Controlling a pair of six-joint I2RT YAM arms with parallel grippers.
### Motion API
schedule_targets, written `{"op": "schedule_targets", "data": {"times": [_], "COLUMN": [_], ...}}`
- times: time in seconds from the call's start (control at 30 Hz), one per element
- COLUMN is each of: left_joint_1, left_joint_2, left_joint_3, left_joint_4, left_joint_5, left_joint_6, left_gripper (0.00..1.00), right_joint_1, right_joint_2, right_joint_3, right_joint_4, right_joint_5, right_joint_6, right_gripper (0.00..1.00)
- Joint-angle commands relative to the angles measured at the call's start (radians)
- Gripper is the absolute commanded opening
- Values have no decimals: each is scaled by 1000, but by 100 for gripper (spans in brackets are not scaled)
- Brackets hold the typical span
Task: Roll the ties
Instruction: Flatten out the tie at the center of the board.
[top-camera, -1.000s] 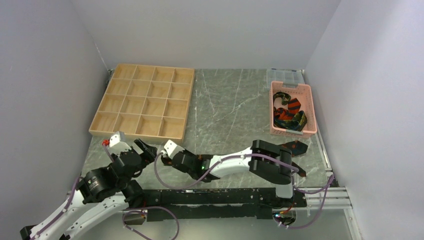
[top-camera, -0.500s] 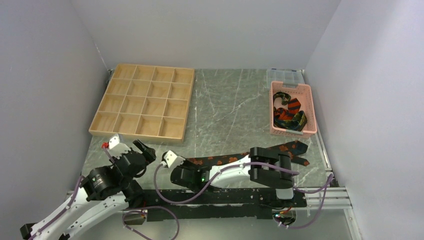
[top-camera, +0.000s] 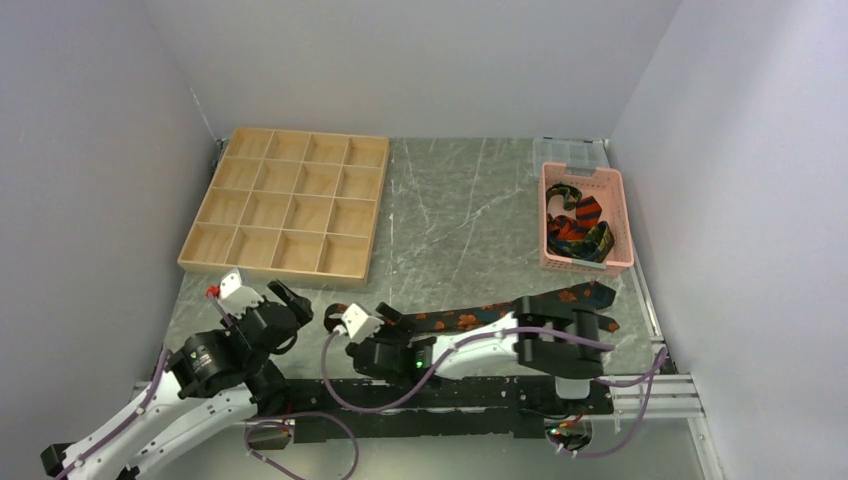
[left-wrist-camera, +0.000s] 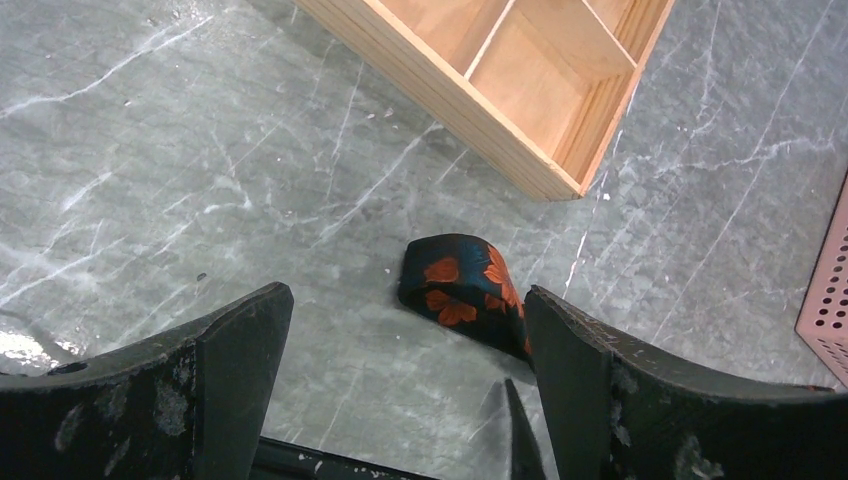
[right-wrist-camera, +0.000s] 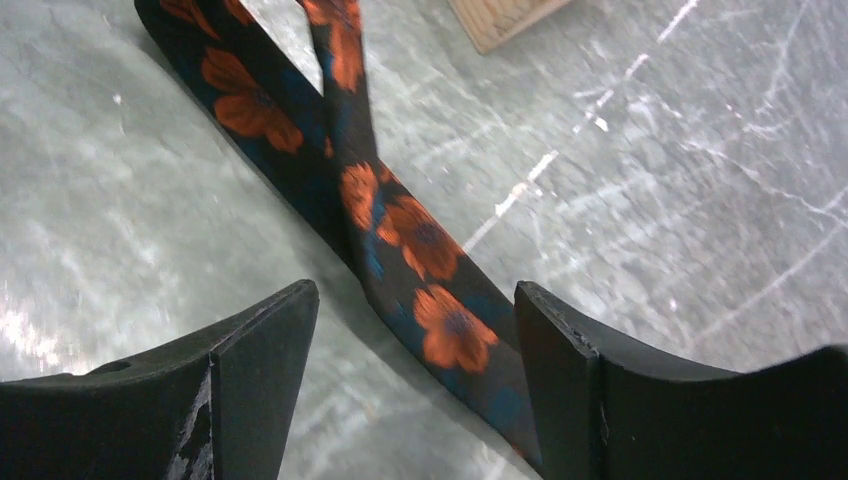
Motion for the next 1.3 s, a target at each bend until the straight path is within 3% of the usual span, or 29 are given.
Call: {"op": "schedule_targets", "data": {"times": [0.0, 0.1, 0.2, 0.33, 0.47, 0.63, 0.77, 0.87, 1.03, 1.27], "left_joint_1": [-2, -2, -2, -2, 0, 36, 128, 219, 272, 273], "left_joint_2": [11, 17, 13, -10, 52, 211, 301, 344, 311, 157], "left_joint_3": [-12, -12, -19, -72, -118, -108, -154, -233, -336, -423], "left_joint_4": [47, 100, 200, 460, 686, 835, 931, 1020, 1033, 891], "left_joint_5": [-9, 10, 50, 163, 281, 416, 539, 657, 718, 642], "left_joint_6": [18, 85, 178, 323, 360, 333, 292, 251, 223, 208], "left_gripper": [93, 93, 93, 91, 82, 54, 29, 17, 8, 3], "right_joint_1": [20, 11, -32, -164, -367, -511, -562, -592, -638, -688], "right_joint_2": [-205, -355, -513, -662, -742, -681, -662, -673, -722, -800], "right_joint_3": [-81, -166, -262, -431, -557, -611, -681, -728, -804, -871], "right_joint_4": [-37, -100, -119, 23, 211, 338, 405, 404, 372, 315], "right_joint_5": [10, -20, -136, -359, -536, -701, -741, -743, -736, -687], "right_joint_6": [47, 149, 309, 503, 644, 738, 792, 806, 826, 877], "right_gripper": [77, 76, 63, 44, 40, 38, 37, 37, 37, 37]}}
